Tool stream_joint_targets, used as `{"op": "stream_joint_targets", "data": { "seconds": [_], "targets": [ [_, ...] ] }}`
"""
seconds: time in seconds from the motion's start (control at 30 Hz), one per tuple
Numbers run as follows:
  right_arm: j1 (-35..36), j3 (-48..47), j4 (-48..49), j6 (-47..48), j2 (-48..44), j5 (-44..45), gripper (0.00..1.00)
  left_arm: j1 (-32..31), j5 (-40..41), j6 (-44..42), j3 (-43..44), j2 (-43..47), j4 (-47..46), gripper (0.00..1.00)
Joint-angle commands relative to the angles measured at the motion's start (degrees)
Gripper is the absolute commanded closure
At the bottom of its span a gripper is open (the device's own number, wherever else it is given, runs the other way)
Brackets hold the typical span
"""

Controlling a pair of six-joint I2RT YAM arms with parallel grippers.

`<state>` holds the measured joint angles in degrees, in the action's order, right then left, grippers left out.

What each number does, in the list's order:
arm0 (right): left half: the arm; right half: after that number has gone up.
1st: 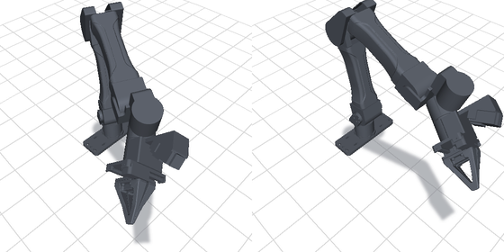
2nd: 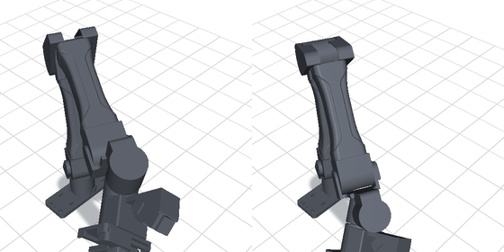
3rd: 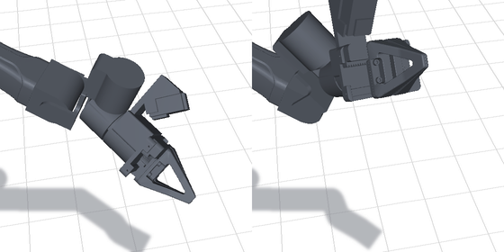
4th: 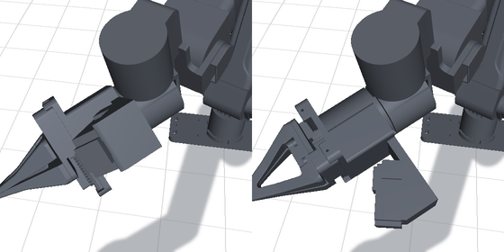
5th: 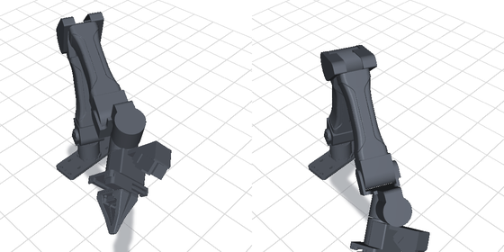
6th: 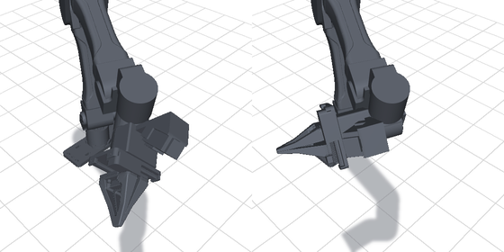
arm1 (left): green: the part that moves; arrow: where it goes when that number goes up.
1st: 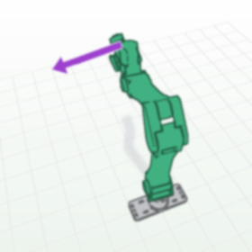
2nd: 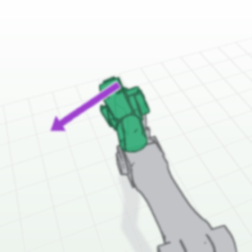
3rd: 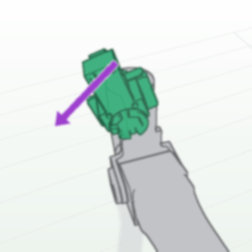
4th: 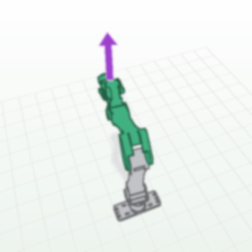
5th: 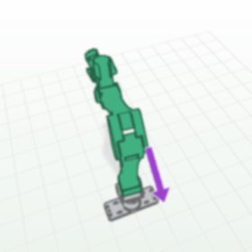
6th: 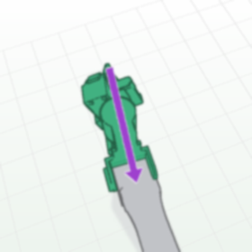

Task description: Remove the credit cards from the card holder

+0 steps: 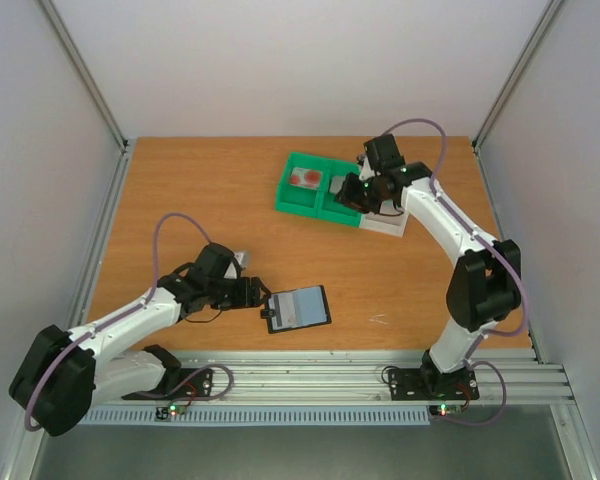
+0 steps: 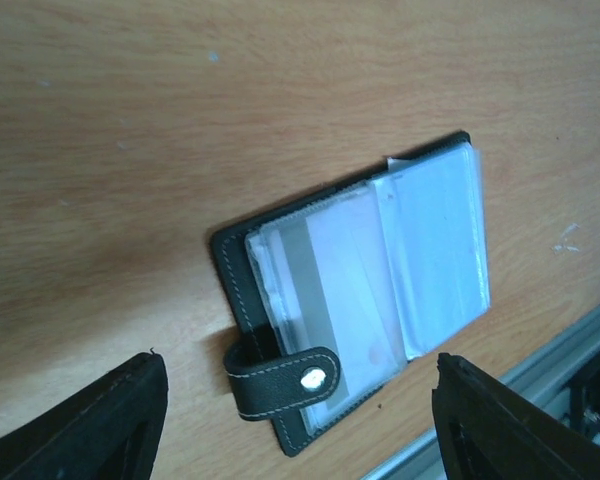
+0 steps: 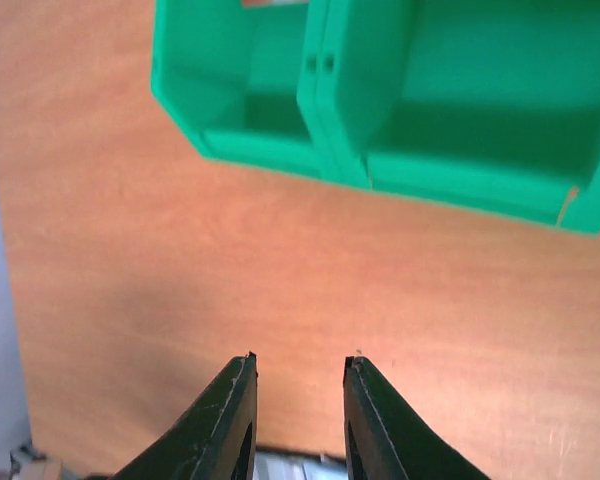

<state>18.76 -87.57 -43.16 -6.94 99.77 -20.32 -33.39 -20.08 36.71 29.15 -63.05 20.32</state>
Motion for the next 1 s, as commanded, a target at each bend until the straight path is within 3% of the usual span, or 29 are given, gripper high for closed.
{"op": "stream_joint_targets", "data": {
  "seconds": [0.0, 0.47, 0.77, 0.97],
  "targets": [
    [2.6, 7.7, 3.0, -1.1, -4.7, -3.1, 0.75, 0.1, -6.7, 0.7, 1.3, -2.0, -4.1, 0.28],
    [9.9, 25.5, 8.9, -3.6, -14.9, -5.5, 0.75, -0.7, -18.3, 9.3, 3.3, -14.1, -17.2, 0.39],
    [17.9, 34.6, 19.4, -9.6, -12.2, -6.6, 0.76, -3.1, -18.5, 10.1, 4.9, -19.3, -17.2, 0.39],
    [22.4, 34.6, 24.5, -12.1, -7.0, -7.5, 0.76, -3.1, -18.6, 8.6, 4.3, -22.2, -16.8, 0.4]
  ]
}}
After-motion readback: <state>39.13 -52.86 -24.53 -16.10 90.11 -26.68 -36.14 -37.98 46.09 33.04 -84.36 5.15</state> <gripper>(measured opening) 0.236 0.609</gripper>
